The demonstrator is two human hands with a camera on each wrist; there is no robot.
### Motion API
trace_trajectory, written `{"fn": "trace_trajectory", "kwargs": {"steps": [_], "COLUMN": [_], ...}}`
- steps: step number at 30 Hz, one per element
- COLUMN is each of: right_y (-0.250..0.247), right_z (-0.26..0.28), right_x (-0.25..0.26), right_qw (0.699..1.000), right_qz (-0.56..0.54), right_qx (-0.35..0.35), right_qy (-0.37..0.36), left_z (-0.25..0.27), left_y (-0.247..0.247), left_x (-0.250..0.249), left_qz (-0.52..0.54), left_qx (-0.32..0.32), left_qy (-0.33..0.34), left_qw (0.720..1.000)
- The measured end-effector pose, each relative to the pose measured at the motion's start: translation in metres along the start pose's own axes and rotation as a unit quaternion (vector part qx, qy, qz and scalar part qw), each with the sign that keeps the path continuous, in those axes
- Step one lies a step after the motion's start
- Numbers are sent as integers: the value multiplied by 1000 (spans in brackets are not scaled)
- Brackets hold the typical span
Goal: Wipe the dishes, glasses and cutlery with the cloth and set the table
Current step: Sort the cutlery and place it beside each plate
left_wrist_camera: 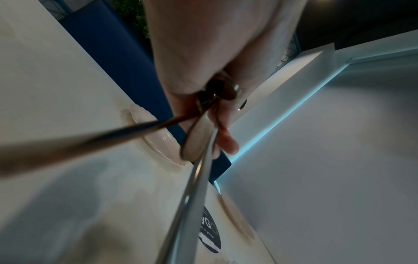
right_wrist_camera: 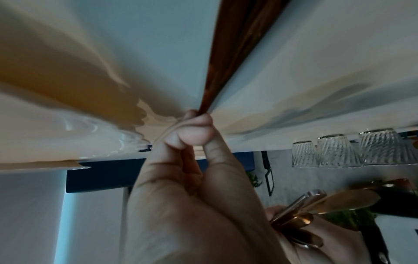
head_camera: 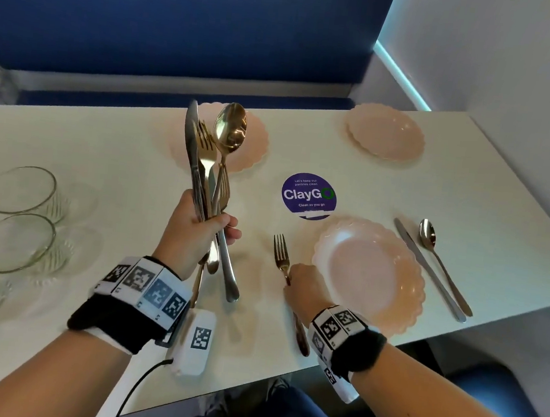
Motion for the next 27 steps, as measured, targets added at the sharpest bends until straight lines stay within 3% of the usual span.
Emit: {"fn": "trace_trajectory", "kwargs": {"steps": [6,10,13,16,27], "right_y": [-5,-59,-132,-183,-218], "right_z": [5,2,6,15,-7], "right_x": [-1,5,25,56,119], "right_qw": [999,994,980,958,883], "right_qz": [-29,-100,-110,-98,-83], "right_qx": [16,-28,-119,-156,-134], "right_qy": [-1,-34,-117,-221,-442], "left_z": [0,-2,-9,-20,-68], "left_y": [7,12,15,22,52], "left_x": [0,-7,-16,-23,-36], "left_qz": [19,27,33,48,-55], "left_qx": [4,16,10,-9,-99], "left_qy": [-15,-26,-26,-12,37], "left_qw": [1000,999,999,999,993]}}
Point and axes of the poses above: each hand's wrist, its own z-axis away from the middle knuckle, its own y-axis out of the palm, x = y × z, the point moved 7 cm from there along -z, towards the middle knuckle, and after that the axes turned 6 degrees about y, right-handed, at the moved point
